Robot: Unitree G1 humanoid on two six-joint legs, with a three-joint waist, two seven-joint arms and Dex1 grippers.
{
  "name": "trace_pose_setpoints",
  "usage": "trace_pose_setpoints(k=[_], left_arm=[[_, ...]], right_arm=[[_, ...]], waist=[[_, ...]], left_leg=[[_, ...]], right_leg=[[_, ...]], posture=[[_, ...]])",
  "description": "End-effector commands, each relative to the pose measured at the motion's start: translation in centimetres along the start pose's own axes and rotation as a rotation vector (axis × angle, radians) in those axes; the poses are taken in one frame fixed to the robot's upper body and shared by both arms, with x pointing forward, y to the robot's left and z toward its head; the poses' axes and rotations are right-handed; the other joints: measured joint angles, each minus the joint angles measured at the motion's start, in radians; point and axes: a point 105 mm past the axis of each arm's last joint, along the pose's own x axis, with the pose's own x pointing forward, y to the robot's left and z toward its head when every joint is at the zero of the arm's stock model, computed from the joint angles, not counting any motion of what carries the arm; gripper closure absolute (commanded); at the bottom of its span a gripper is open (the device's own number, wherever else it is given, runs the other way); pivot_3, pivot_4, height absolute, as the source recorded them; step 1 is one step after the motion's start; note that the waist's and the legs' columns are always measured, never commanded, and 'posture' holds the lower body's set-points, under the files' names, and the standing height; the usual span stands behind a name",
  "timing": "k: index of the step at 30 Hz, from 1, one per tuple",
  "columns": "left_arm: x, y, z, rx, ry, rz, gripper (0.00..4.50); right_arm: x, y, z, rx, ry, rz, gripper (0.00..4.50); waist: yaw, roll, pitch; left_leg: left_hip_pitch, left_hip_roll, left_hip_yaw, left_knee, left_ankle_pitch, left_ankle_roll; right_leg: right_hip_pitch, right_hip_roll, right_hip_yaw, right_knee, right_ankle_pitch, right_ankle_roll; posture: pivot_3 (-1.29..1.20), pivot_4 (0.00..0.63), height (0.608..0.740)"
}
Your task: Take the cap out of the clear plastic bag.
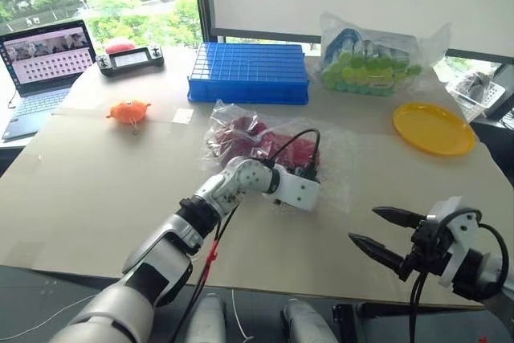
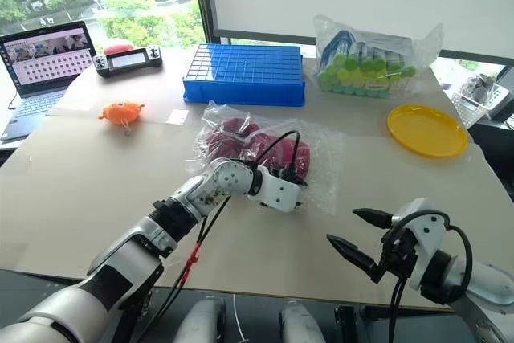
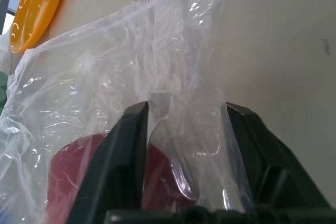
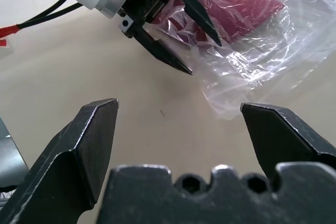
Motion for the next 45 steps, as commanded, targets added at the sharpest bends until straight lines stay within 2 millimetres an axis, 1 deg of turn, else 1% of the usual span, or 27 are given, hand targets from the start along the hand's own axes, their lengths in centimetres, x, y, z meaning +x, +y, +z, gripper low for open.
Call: trace_pose_setpoints(k=[1, 3, 8, 11, 13, 16, 17, 19, 21, 22, 25, 26, 28, 30, 32, 34, 37, 40, 42, 43, 45], left_arm=[[-0.3, 0.9, 1.0, 0.032, -0.039, 0.042, 3.6], [-0.3, 0.9, 1.1, 0.037, -0.041, 0.04, 4.38], [-0.4, 1.1, 1.4, 0.045, -0.06, 0.057, 4.38], [-1.2, 1.5, 1.8, 0.055, -0.097, 0.094, 4.38], [-2.7, 2.3, 1.3, 0.043, -0.115, 0.155, 4.38], [-7.3, 3.1, -1.7, 0.116, -0.064, 0.232, 4.38], [-8.4, 3.2, -2.4, 0.131, -0.05, 0.244, 4.38], [-11.2, 4.0, -4.2, 0.185, 0.028, 0.272, 4.38], [-13.7, 4.6, -5.5, 0.189, 0.074, 0.287, 4.38], [-14.4, 4.7, -5.9, 0.195, 0.09, 0.29, 4.38], [-17.6, 3.6, -7.5, 0.198, 0.134, 0.267, 4.38], [-18.4, 2.8, -7.8, 0.188, 0.131, 0.254, 4.38], [-19.3, 1.0, -8.3, 0.215, 0.132, 0.199, 4.38], [-19.8, -0.7, -8.4, 0.238, 0.119, 0.159, 4.38], [-19.7, -1.4, -7.9, 0.274, 0.081, 0.162, 4.38], [-19.6, -2.6, -7.4, 0.321, 0.042, 0.135, 4.38], [-20.3, -4.3, -7.8, 0.314, 0.047, 0.103, 4.38], [-21.5, -4.7, -8.6, 0.284, 0.093, 0.118, 4.38], [-22.8, -3.9, -9.5, 0.245, 0.164, 0.177, 4.38], [-23.5, -3.7, -10.0, 0.221, 0.2, 0.201, 4.15], [-24.4, -4.1, -10.7, 0.185, 0.243, 0.208, 3.8]], right_arm=[[-0.1, 0.0, 0.7, -0.031, -0.031, -0.009, 0.0], [0.0, -0.1, 0.7, -0.03, -0.03, -0.01, 0.0], [0.1, -0.2, 0.6, -0.027, -0.029, -0.014, 0.0], [0.3, -0.3, 0.6, -0.025, -0.021, -0.016, 0.0], [0.3, -0.4, 0.7, -0.027, -0.021, -0.016, 0.0], [0.3, -0.9, 0.9, -0.035, -0.018, -0.012, 0.0], [0.3, -1.0, 0.9, -0.037, -0.016, -0.01, 0.0], [0.5, -1.4, 0.9, -0.045, -0.004, -0.006, 0.0], [0.8, -1.5, 1.2, -0.051, -0.006, 0.012, 0.0], [0.9, -1.6, 1.3, -0.053, -0.008, 0.018, 0.0], [1.3, -2.0, 1.6, -0.065, -0.005, 0.037, 0.0], [1.4, -2.2, 1.7, -0.07, -0.003, 0.042, 0.0], [1.7, -2.5, 1.8, -0.079, -0.001, 0.051, 0.0], [2.2, -2.9, 1.9, -0.087, 0.0, 0.06, 0.0], [2.7, -3.2, 2.1, -0.097, 0.0, 0.07, 0.0], [3.3, -3.2, 2.4, -0.108, -0.007, 0.089, 0.0], [3.8, -2.8, 2.8, -0.117, -0.015, 0.123, 0.0], [4.2, -2.6, 3.0, -0.123, -0.019, 0.145, 0.0], [4.4, -2.4, 2.9, -0.126, -0.017, 0.157, 0.0], [4.5, -2.4, 2.9, -0.126, -0.017, 0.161, 0.0], [4.8, -2.3, 2.9, -0.126, -0.019, 0.166, 0.0]], waist=[[0.0, 0.0, 0.0], [0.0, 0.0, 0.0], [0.0, 0.0, 0.0], [0.0, 0.0, 0.0], [-0.001, 0.0, 0.0], [-0.013, 0.0, 0.0], [-0.019, 0.0, 0.0], [-0.027, 0.0, 0.0], [-0.027, 0.0, 0.0], [-0.027, 0.0, 0.0], [-0.017, 0.0, 0.0], [-0.017, 0.0, 0.0], [-0.021, 0.0, 0.0], [-0.024, 0.0, 0.0], [-0.026, 0.0, 0.0], [-0.023, 0.0, 0.0], [-0.018, 0.0, 0.0], [-0.017, 0.0, 0.0], [-0.018, 0.0, 0.0], [-0.018, 0.0, 0.0], [-0.02, 0.0, 0.0]], left_leg=[[0.0, 0.0, 0.0, 0.0, 0.0, 0.0], [0.0, 0.0, 0.0, 0.0, 0.0, 0.0], [0.0, 0.0, 0.0, 0.0, 0.0, 0.0], [0.0, 0.0, 0.0, 0.0, 0.0, 0.0], [0.0, 0.0, 0.0, 0.0, 0.0, 0.0], [0.001, 0.0, 0.0, 0.0, 0.0, 0.0], [0.002, 0.0, 0.0, -0.001, 0.0, 0.0], [0.003, 0.0, 0.0, -0.002, 0.0, 0.0], [0.003, 0.0, 0.0, -0.001, 0.0, 0.0], [0.003, 0.0, 0.0, -0.001, 0.0, 0.0], [0.002, 0.0, 0.0, -0.001, 0.0, 0.0], [0.001, 0.0, 0.0, -0.002, 0.0, 0.0], [0.001, 0.0, 0.0, -0.002, 0.0, 0.0], [0.001, 0.001, 0.0, -0.002, 0.0, 0.0], [0.001, 0.001, 0.0, -0.002, 0.0, 0.0], [0.001, 0.001, 0.001, -0.002, 0.0, -0.001], [0.001, 0.001, 0.001, -0.002, 0.0, -0.001], [0.001, 0.001, 0.001, -0.002, 0.0, -0.001], [0.001, 0.001, 0.001, -0.002, 0.0, -0.001], [0.001, 0.001, 0.001, -0.002, 0.0, -0.001], [0.001, 0.001, 0.001, -0.002, 0.0, -0.001]], right_leg=[[0.0, 0.0, 0.0, 0.0, 0.0, 0.0], [0.0, 0.0, 0.0, 0.0, 0.0, 0.0], [0.0, 0.0, 0.0, 0.0, 0.0, 0.0], [0.0, 0.0, 0.0, 0.0, 0.0, 0.0], [0.0, 0.0, 0.0, 0.0, 0.0, 0.0], [0.0, 0.0, 0.0, 0.0, 0.0, 0.0], [0.0, 0.0, 0.0, 0.0, 0.0, 0.0], [0.0, 0.0, 0.0, 0.001, 0.0, 0.0], [0.0, 0.0, 0.001, 0.001, 0.0, 0.0], [0.001, 0.0, 0.001, 0.001, 0.0, 0.0], [0.0, 0.0, 0.0, 0.001, 0.0, 0.0], [0.0, 0.0, 0.0, 0.001, -0.001, 0.0], [0.0, 0.0, 0.0, 0.001, -0.001, 0.0], [0.0, 0.0, 0.0, 0.001, -0.001, 0.0], [0.0, 0.0, 0.0, 0.001, -0.001, -0.001], [0.0, 0.0, 0.0, 0.001, -0.001, 0.0], [0.0, 0.0, 0.0, 0.001, 0.0, -0.001], [-0.001, 0.0, -0.001, 0.001, 0.0, -0.002], [-0.001, 0.0, -0.001, 0.001, 0.0, -0.002], [-0.001, 0.0, -0.001, 0.002, 0.0, -0.002], [-0.001, 0.0, -0.001, 0.002, 0.0, -0.001]], posture=[[0.0, 0.15, 0.713], [0.0, 0.15, 0.713], [0.0, 0.15, 0.713], [0.0, 0.15, 0.713], [0.0, 0.15, 0.713], [0.0, 0.15, 0.713], [0.0, 0.15, 0.713], [0.0, 0.15, 0.713], [0.0, 0.15, 0.713], [0.0, 0.15, 0.713], [0.0, 0.15, 0.713], [0.0, 0.15, 0.713], [0.0, 0.15, 0.713], [0.0, 0.15, 0.713], [0.0, 0.15, 0.713], [0.0, 0.15, 0.713], [0.0, 0.15, 0.713], [0.0, 0.15, 0.713], [0.0, 0.15, 0.713], [0.0, 0.15, 0.713], [0.0, 0.15, 0.713]])
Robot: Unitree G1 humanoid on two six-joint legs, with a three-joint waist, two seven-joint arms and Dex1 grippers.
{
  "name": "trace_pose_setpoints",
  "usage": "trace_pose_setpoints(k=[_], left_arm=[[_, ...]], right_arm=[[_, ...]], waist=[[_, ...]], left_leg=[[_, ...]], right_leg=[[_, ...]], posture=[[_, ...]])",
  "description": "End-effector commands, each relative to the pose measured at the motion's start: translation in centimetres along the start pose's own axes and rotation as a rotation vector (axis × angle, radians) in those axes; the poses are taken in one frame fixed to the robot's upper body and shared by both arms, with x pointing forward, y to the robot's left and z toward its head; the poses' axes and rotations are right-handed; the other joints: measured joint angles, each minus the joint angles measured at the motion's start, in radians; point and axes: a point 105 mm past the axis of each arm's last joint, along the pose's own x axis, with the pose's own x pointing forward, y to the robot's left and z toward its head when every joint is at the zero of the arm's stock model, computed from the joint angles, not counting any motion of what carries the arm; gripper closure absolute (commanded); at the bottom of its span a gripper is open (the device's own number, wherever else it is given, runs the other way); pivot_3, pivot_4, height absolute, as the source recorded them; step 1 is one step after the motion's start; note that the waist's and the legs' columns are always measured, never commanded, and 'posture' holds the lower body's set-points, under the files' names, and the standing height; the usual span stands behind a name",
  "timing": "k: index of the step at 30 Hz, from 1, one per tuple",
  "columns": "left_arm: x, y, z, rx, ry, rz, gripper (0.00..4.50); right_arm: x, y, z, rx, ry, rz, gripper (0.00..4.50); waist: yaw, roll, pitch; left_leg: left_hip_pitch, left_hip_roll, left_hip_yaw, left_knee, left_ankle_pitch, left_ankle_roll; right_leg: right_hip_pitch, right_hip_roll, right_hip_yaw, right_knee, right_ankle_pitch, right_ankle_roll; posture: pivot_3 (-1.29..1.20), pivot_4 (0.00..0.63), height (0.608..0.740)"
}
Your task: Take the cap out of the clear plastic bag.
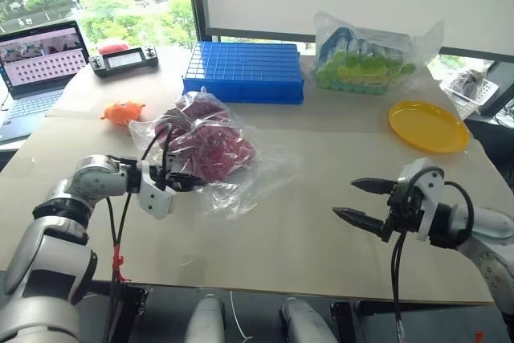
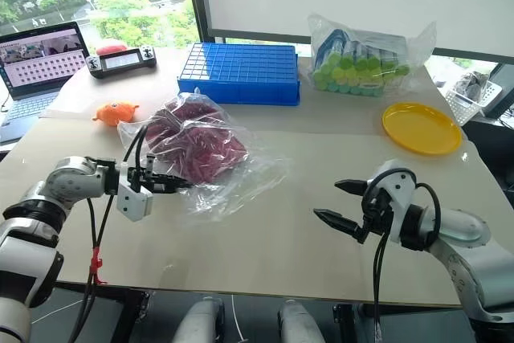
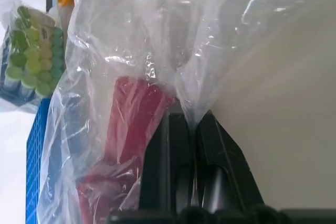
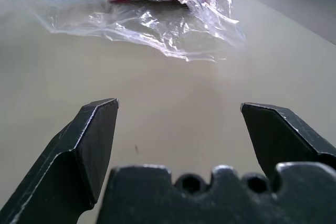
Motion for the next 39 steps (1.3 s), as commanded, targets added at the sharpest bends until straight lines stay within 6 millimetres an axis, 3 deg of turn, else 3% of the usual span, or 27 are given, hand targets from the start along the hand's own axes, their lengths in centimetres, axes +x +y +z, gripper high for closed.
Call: trace_pose_setpoints(k=[1, 5, 9, 12, 15, 18, 20, 23, 26, 30, 32, 34, 39], left_arm=[[-2.2, 0.7, -1.5, -0.034, 0.107, 0.055, 3.51], [-2.9, -0.8, -2.3, -0.103, 0.157, -0.011, 2.16], [-3.3, 1.5, -3.6, -0.468, 0.148, 0.037, 0.79], [-4.7, 3.4, -3.2, -0.775, 0.081, -0.037, 0.79], [-5.9, 6.1, -1.0, -1.021, -0.064, -0.066, 0.79], [-6.3, 7.9, 1.2, -1.106, -0.17, -0.078, 0.79], [-6.3, 9.8, 3.7, -1.162, -0.313, -0.095, 0.79], [-6.6, 10.4, 6.7, -1.206, -0.434, -0.174, 0.79], [-5.4, 11.3, 6.3, -1.175, -0.429, -0.103, 0.79], [-2.1, 10.5, 6.3, -1.061, -0.347, -0.082, 0.79], [2.4, 9.2, 5.8, -1.004, -0.262, 0.013, 0.79], [4.8, 7.9, 6.2, -0.96, -0.234, 0.059, 0.79], [7.2, 6.4, 7.3, -0.872, -0.183, 0.075, 0.79]], right_arm=[[0.2, -0.1, 0.8, -0.035, -0.023, 0.005, 0.0], [0.7, -0.2, 0.8, -0.037, -0.026, 0.021, 0.0], [1.0, -0.5, 0.8, -0.038, -0.023, 0.031, 0.0], [1.2, -0.6, 0.8, -0.038, -0.022, 0.04, 0.0], [1.3, -0.7, 0.7, -0.038, -0.02, 0.043, 0.0], [1.3, -0.8, 0.7, -0.038, -0.02, 0.044, 0.0], [1.4, -0.9, 0.8, -0.039, -0.019, 0.044, 0.0], [1.4, -0.9, 0.8, -0.041, -0.018, 0.045, 0.0], [1.3, -1.0, 0.9, -0.042, -0.018, 0.042, 0.0], [1.2, -1.2, 0.9, -0.044, -0.018, 0.035, 0.0], [1.1, -1.2, 1.0, -0.044, -0.022, 0.027, 0.0], [1.1, -1.2, 1.0, -0.042, -0.026, 0.019, 0.0], [0.7, -1.0, 0.8, -0.043, -0.019, -0.007, 0.0]], waist=[[-0.002, 0.0, 0.0], [-0.003, 0.0, 0.0], [-0.001, 0.0, 0.0], [-0.003, 0.0, 0.0], [-0.011, 0.0, 0.001], [-0.022, 0.0, 0.001], [-0.022, 0.0, 0.001], [-0.024, -0.001, 0.001], [-0.025, 0.0, 0.001], [-0.013, 0.0, 0.001], [-0.01, 0.0, 0.001], [-0.001, 0.001, 0.001], [-0.005, -0.002, 0.002]], left_leg=[[0.0, 0.0, 0.0, 0.0, 0.0, 0.0], [0.0, 0.0, 0.0, 0.0, 0.0, 0.0], [0.0, 0.0, 0.0, 0.0, 0.0, 0.0], [0.0, 0.001, 0.0, 0.0, 0.001, -0.001], [0.0, 0.0, 0.0, 0.0, 0.001, -0.001], [-0.001, 0.001, 0.0, 0.0, 0.0, 0.0], [-0.001, 0.001, -0.001, 0.0, 0.0, 0.0], [0.0, 0.001, -0.001, 0.0, 0.0, 0.0], [0.001, 0.001, -0.001, 0.001, 0.0, 0.0], [0.002, 0.001, -0.001, 0.001, 0.0, 0.0], [0.001, 0.001, -0.001, 0.001, 0.0, 0.0], [0.002, 0.001, -0.001, 0.001, 0.0, 0.0], [0.0, 0.001, -0.001, 0.001, 0.0, 0.0]], right_leg=[[0.0, 0.0, 0.0, 0.0, 0.0, 0.001], [0.0, 0.0, 0.0, 0.0, 0.0, 0.001], [-0.001, 0.0, 0.0, 0.003, -0.001, 0.0], [-0.002, 0.0, -0.001, 0.005, -0.002, -0.001], [-0.002, 0.0, -0.001, 0.006, -0.003, -0.001], [-0.003, 0.0, -0.001, 0.006, -0.005, -0.001], [-0.003, 0.0, -0.002, 0.007, -0.005, -0.002], [-0.002, 0.0, -0.002, 0.008, -0.005, -0.001], [-0.002, 0.0, -0.003, 0.008, -0.005, -0.002], [-0.001, 0.0, -0.002, 0.008, -0.005, -0.002], [-0.001, 0.0, -0.002, 0.008, -0.005, -0.002], [0.0, 0.0, -0.002, 0.007, -0.005, -0.002], [-0.002, 0.001, -0.002, 0.007, -0.001, -0.009]], posture=[[0.0, 0.15, 0.713], [0.0, 0.15, 0.713], [0.0, 0.15, 0.713], [0.0, 0.15, 0.713], [0.0, 0.15, 0.713], [0.0, 0.15, 0.713], [0.0, 0.15, 0.713], [0.0, 0.15, 0.713], [0.0, 0.15, 0.713], [0.0, 0.15, 0.713], [0.0, 0.15, 0.713], [0.0, 0.15, 0.713], [0.0, 0.15, 0.713]])
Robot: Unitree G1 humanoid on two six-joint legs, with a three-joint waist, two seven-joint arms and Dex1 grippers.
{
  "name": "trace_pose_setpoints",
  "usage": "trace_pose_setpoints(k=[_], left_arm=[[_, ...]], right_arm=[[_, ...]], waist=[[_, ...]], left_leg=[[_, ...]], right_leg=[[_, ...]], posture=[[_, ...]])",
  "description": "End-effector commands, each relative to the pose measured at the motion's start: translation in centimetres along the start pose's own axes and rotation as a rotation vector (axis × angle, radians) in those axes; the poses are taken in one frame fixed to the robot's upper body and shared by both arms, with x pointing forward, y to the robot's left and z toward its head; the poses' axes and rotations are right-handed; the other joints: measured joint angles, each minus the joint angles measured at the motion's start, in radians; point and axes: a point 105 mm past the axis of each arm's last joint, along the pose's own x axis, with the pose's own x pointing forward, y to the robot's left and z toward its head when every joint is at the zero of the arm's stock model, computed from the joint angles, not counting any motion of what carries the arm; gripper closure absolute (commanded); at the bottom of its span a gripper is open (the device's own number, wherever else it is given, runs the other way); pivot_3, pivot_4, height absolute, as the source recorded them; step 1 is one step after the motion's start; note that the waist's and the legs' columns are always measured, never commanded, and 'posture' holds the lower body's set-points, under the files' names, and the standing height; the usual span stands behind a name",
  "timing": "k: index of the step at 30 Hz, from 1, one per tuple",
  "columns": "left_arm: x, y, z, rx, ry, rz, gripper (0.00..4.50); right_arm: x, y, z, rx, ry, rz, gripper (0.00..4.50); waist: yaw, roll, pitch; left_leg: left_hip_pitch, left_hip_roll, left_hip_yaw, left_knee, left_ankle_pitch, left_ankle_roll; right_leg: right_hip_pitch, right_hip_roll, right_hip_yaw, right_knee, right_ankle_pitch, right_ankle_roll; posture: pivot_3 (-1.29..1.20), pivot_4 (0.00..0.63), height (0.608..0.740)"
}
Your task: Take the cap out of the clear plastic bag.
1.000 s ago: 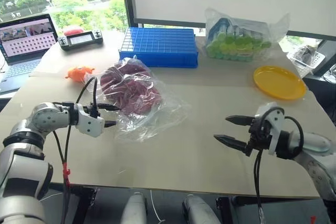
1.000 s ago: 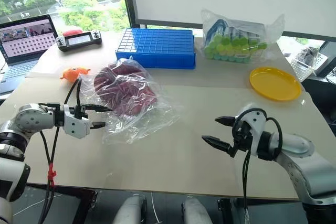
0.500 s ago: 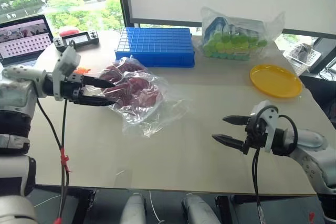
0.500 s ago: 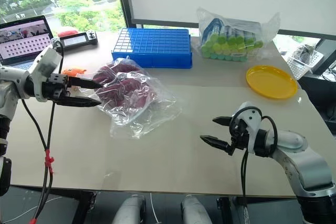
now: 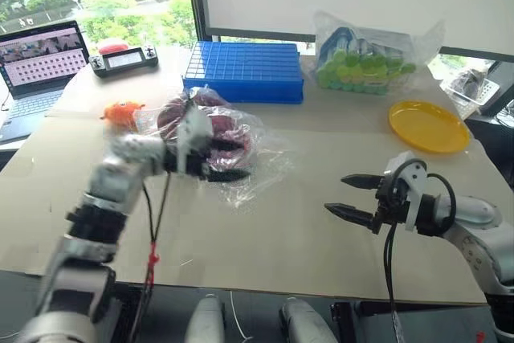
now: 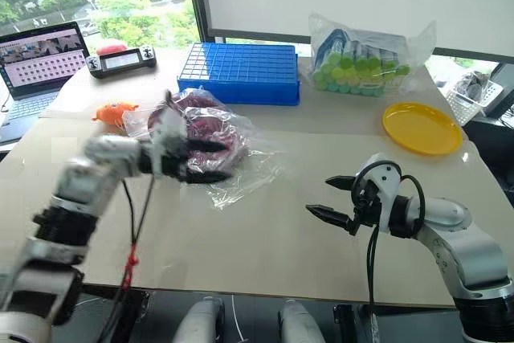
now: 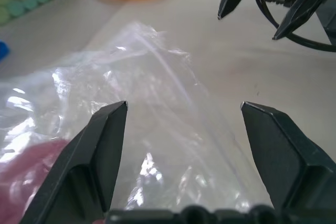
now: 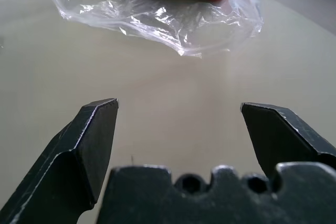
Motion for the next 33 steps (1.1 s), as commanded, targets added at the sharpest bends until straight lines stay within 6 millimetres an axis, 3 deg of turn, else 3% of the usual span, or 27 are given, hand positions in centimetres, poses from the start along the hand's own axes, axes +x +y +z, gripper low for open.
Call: trace_pose_setpoints(k=[1, 5, 12, 21, 24, 27, 28, 30, 33], left_arm=[[0.2, 0.2, 2.1, 0.204, 0.01, 0.078, 0.79], [0.4, 0.5, 1.3, 0.248, 0.066, 0.128, 0.79], [0.1, 2.2, 1.3, 0.567, 0.202, 0.327, 0.79], [-1.3, 3.8, 1.0, 0.592, 0.286, 0.457, 0.79], [-1.4, 4.0, 1.2, 0.61, 0.286, 0.463, 1.42], [-1.3, 3.8, 1.1, 0.62, 0.282, 0.44, 2.65], [-1.5, 3.9, 1.1, 0.618, 0.282, 0.444, 2.79], [-1.7, 4.1, 1.2, 0.614, 0.281, 0.45, 3.62], [-2.2, 4.5, 1.7, 0.544, 0.257, 0.477, 4.48]], right_arm=[[-0.6, 0.0, 1.1, -0.052, -0.032, -0.036, 0.0], [-0.7, 0.3, 1.1, -0.045, -0.035, -0.044, 0.0], [-0.8, 0.4, 1.3, -0.047, -0.048, -0.07, 0.0], [-0.6, 0.4, 1.2, -0.042, -0.062, -0.081, 0.0], [-0.3, 0.4, 1.5, -0.045, -0.07, -0.079, 0.0], [-0.2, 0.3, 1.5, -0.045, -0.074, -0.077, 0.0], [-0.2, 0.4, 1.6, -0.043, -0.075, -0.076, 0.0], [-0.2, 0.4, 1.6, -0.039, -0.079, -0.073, 0.0], [0.0, 0.5, 1.4, -0.034, -0.074, -0.07, 0.0]], waist=[[-0.001, 0.0, 0.0], [-0.002, 0.0, 0.0], [-0.002, 0.0, 0.0], [-0.004, 0.0, 0.0], [-0.003, 0.0, 0.0], [-0.004, 0.0, 0.0], [-0.004, 0.0, 0.0], [-0.004, 0.0, 0.0], [-0.004, 0.0, 0.0]], left_leg=[[0.0, 0.0, 0.0, 0.0, 0.0, 0.0], [0.002, 0.0, 0.0, 0.0, 0.0, 0.0], [0.002, 0.0, 0.0, 0.0, 0.0, 0.0], [0.002, 0.0, 0.0, 0.0, 0.0, 0.0], [0.002, 0.0, 0.0, 0.0, 0.0, 0.0], [0.002, 0.0, 0.0, 0.0, 0.0, 0.0], [0.002, 0.0, 0.0, 0.0, 0.0, 0.0], [0.002, 0.0, 0.0, 0.0, 0.0, 0.0], [0.002, 0.0, 0.0, 0.0, 0.0, 0.0]], right_leg=[[0.0, 0.0, 0.0, 0.0, 0.0, 0.0], [0.002, 0.0, 0.001, 0.0, -0.002, 0.003], [0.002, 0.0, 0.001, 0.0, -0.003, 0.006], [0.002, 0.0, 0.001, 0.0, -0.003, 0.006], [0.001, 0.0, 0.001, 0.0, -0.003, 0.006], [0.001, 0.0, 0.001, 0.0, -0.003, 0.006], [0.001, 0.0, 0.001, 0.0, -0.003, 0.006], [0.001, 0.0, 0.001, 0.0, -0.003, 0.006], [0.001, 0.0, 0.001, 0.0, -0.003, 0.006]], posture=[[0.0, 0.15, 0.713], [0.0, 0.15, 0.713], [0.0, 0.15, 0.713], [0.0, 0.15, 0.713], [0.0, 0.15, 0.713], [0.0, 0.15, 0.713], [0.0, 0.15, 0.713], [0.0, 0.15, 0.713], [0.0, 0.15, 0.713]])
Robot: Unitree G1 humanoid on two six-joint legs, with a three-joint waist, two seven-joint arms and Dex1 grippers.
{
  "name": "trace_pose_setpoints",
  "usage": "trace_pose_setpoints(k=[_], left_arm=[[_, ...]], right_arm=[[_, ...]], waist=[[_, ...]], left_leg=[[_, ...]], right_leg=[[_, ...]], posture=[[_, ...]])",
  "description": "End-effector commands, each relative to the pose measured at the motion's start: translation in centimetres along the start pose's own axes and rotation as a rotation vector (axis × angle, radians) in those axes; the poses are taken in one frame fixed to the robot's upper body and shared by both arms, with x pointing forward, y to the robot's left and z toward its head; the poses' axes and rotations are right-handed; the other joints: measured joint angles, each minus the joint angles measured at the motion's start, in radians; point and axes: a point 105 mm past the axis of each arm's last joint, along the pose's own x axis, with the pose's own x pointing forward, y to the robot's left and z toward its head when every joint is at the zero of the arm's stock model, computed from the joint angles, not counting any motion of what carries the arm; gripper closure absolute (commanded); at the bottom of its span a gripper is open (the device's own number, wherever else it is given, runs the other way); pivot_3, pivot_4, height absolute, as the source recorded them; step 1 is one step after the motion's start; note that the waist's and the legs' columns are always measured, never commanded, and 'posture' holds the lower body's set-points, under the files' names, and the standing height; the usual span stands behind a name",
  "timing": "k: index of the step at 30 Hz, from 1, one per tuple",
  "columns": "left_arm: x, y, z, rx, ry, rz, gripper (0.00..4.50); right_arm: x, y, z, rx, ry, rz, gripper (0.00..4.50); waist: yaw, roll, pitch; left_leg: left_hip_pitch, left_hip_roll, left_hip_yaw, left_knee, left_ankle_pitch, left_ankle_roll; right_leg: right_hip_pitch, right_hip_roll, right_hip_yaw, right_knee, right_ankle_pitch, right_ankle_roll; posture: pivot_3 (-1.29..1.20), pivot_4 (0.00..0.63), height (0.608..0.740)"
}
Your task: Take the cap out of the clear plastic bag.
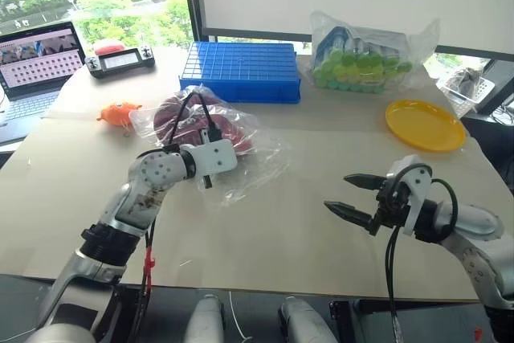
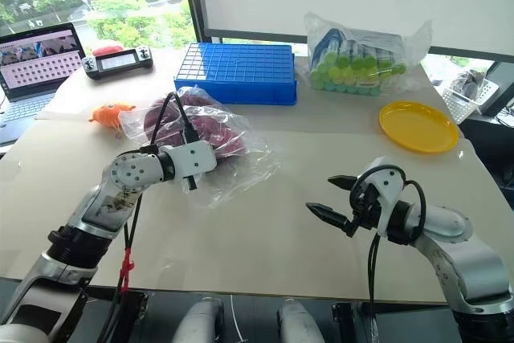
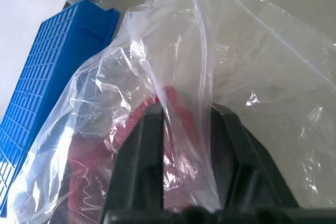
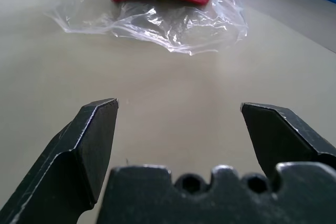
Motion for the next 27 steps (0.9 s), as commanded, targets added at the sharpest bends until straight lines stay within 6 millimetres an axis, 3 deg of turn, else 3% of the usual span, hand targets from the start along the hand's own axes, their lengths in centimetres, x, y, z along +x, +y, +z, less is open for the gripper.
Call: trace_pose_setpoints(k=[1, 5, 9, 13, 16, 19, 25, 27], left_arm=[[-1.0, 2.4, 0.7, -0.077, -0.027, 0.051, 4.48], [-2.2, 5.6, 1.1, -0.269, -0.091, 0.071, 4.48], [-2.8, 8.1, 2.8, -0.366, -0.196, 0.056, 4.48], [-2.7, 9.1, 3.8, -0.401, -0.249, 0.055, 4.48], [-2.4, 9.2, 4.4, -0.398, -0.259, 0.044, 4.48], [-2.2, 8.7, 4.8, -0.377, -0.262, 0.021, 4.48], [-2.1, 8.3, 5.0, -0.363, -0.257, 0.004, 4.48], [-2.1, 8.3, 5.0, -0.367, -0.256, 0.007, 4.48]], right_arm=[[0.2, 0.3, 0.9, -0.035, -0.021, 0.016, 0.0], [1.7, 1.5, 3.2, -0.022, -0.127, 0.106, 0.0], [5.2, 5.1, 6.6, -0.019, -0.28, 0.3, 0.0], [9.5, 7.0, 8.9, -0.025, -0.373, 0.369, 0.0], [12.4, 6.8, 9.1, -0.138, -0.376, 0.315, 0.0], [15.3, 5.2, 11.4, -0.185, -0.479, 0.171, 0.0], [15.8, 3.6, 11.6, -0.145, -0.541, 0.123, 0.0], [15.8, 2.7, 10.7, -0.236, -0.488, 0.092, 0.0]], waist=[[0.0, 0.0, 0.0], [-0.005, 0.0, 0.0], [-0.008, 0.0, 0.0], [-0.007, 0.0, 0.0], [0.002, 0.0, 0.001], [0.003, 0.0, 0.001], [0.004, 0.0, 0.001], [0.006, 0.0, 0.001]], left_leg=[[0.0, 0.0, 0.0, 0.0, 0.0, 0.0], [0.0, 0.0, 0.0, 0.0, 0.0, 0.0], [0.0, 0.0, 0.0, 0.0, 0.0, 0.0], [0.0, 0.0, -0.001, -0.001, 0.0, 0.0], [-0.001, 0.0, -0.001, -0.001, 0.0, 0.0], [-0.002, 0.0, -0.001, 0.0, 0.0, 0.0], [-0.003, 0.0, -0.002, -0.001, 0.0, -0.001], [-0.004, 0.0, -0.002, -0.001, 0.0, -0.001]], right_leg=[[0.0, 0.0, 0.0, 0.0, 0.0, 0.0], [0.0, 0.0, 0.0, 0.0, 0.0, 0.0], [-0.001, 0.0, 0.0, 0.0, 0.0, 0.0], [-0.001, 0.0, -0.001, 0.0, 0.0, 0.0], [-0.002, 0.0, -0.002, 0.0, 0.0, 0.0], [-0.002, 0.0, -0.002, 0.0, 0.0, 0.0], [-0.003, 0.0, -0.003, 0.0, 0.004, -0.006], [-0.003, 0.0, -0.003, 0.0, 0.004, -0.006]], posture=[[0.0, 0.15, 0.713], [0.0, 0.15, 0.713], [0.0, 0.15, 0.713], [0.0, 0.15, 0.713], [0.0, 0.15, 0.713], [0.0, 0.15, 0.713], [0.0, 0.15, 0.713], [0.0, 0.15, 0.713]])
